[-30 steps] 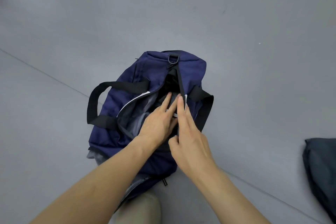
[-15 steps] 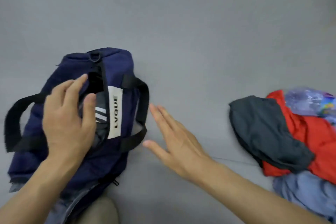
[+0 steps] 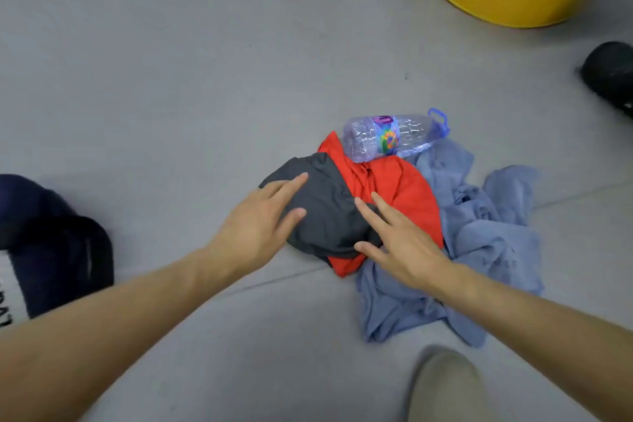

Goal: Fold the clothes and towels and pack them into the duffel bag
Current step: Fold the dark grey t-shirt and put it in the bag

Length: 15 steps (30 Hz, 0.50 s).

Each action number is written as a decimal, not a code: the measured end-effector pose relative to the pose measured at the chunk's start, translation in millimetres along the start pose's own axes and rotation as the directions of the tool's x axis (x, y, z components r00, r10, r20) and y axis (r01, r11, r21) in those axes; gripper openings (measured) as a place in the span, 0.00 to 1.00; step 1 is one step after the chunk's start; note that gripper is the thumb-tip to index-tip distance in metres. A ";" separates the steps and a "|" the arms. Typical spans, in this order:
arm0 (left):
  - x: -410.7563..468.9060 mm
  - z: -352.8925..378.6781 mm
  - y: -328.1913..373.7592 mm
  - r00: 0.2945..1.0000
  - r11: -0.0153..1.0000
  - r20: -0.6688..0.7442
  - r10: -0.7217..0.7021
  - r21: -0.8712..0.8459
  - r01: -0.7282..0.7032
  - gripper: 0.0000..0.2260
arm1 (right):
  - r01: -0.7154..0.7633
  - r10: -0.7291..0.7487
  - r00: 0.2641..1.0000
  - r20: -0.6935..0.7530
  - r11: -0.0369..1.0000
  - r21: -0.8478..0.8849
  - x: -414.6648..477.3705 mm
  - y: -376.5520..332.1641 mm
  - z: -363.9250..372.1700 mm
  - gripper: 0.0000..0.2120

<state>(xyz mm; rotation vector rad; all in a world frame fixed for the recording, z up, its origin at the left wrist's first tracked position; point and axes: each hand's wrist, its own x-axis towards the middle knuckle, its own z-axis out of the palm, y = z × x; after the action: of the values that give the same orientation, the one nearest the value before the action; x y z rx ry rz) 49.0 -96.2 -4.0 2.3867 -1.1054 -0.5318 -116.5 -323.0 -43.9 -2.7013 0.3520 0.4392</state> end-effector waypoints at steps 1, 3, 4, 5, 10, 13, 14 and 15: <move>15.0 16.9 7.1 1.000 1.000 0.008 -0.011 0.020 0.011 0.24 | -0.009 0.009 1.000 0.007 1.000 -0.012 -1.8 5.9 12.8 0.39; 37.2 54.6 19.2 0.997 0.997 0.051 -0.049 0.056 0.047 0.25 | -0.011 0.011 1.000 -0.003 0.992 -0.122 -0.4 12.7 38.0 0.42; 43.6 73.2 22.9 0.993 0.994 0.086 -0.084 0.075 0.078 0.27 | -0.024 0.021 1.000 -0.018 0.983 -0.179 3.6 13.8 48.4 0.43; 47.7 91.3 24.6 0.985 0.988 0.123 -0.119 0.110 0.105 0.29 | -0.049 0.041 0.998 -0.046 0.977 -0.209 9.7 13.8 55.8 0.42; 57.3 132.3 18.6 0.982 0.940 0.125 -0.143 0.328 0.095 0.33 | -0.109 0.090 0.970 -0.224 0.991 -0.073 32.8 12.8 58.5 0.22; 54.5 122.8 7.2 0.990 0.972 0.115 -0.081 0.228 0.054 0.28 | -0.052 0.046 0.941 -0.334 0.999 -0.010 30.3 12.9 51.3 0.15; 50.6 114.9 4.6 0.992 0.979 0.107 -0.068 0.198 0.046 0.26 | -0.031 0.036 0.932 -0.362 0.999 0.020 29.7 10.6 45.4 0.15; 45.7 106.4 2.1 0.994 0.983 0.089 -0.060 0.176 0.044 0.23 | -0.005 0.023 0.923 -0.385 0.999 0.047 29.3 6.1 37.8 0.16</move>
<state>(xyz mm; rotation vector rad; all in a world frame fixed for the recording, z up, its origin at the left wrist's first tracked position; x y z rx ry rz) 20.3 -158.6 -97.2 2.5705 -1.1761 -0.5928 -100.9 -318.6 -89.4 -2.7309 0.4815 -0.1050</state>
